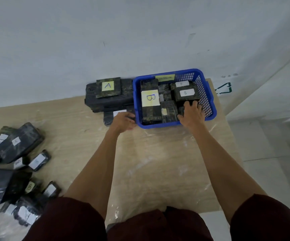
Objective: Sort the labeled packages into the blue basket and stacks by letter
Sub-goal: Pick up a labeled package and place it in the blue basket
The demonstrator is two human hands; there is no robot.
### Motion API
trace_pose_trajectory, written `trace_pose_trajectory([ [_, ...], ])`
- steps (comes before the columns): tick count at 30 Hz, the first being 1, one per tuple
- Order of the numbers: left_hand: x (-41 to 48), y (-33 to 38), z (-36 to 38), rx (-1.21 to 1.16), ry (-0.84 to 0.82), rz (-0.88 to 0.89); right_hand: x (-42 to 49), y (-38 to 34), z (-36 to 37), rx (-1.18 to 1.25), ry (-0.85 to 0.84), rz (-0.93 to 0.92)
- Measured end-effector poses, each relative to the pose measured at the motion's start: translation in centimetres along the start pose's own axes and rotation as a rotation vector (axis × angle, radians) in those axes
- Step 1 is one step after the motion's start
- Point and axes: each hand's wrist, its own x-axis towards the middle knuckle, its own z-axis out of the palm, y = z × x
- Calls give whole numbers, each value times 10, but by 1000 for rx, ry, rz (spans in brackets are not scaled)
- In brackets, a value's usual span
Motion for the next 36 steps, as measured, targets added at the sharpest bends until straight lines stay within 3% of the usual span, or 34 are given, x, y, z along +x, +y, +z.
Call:
trace_pose_trajectory([
  [3, -18, -25, -33, 0, -68, 13, -23, -30, 6, 58, 105, -49],
  [6, -41, -60, -75, 61, -25, 57, -55, -73, 19, 154, 174, -109],
  [12, -81, -160, -157, 162, -15, 46, -143, -170, 66, 336, 70, -147],
  [15, -103, -211, -182, 237, -46, 48, -196, -213, 99, 414, -130, -91],
  [19, -130, -263, -194, 384, -73, 118, -260, -254, 136, 472, -602, 63],
  [21, -139, -282, -196, 413, -107, 153, -285, -268, 157, 513, -674, 132],
  [29, -159, -314, -204, 404, -126, 221, -324, -305, 229, 935, -553, 504],
  [32, -160, -317, -207, 415, -129, 236, -326, -307, 233, 1012, -414, 519],
  [36, -159, -316, -208, 407, -142, 256, -329, -307, 224, 1166, -361, 445],
])
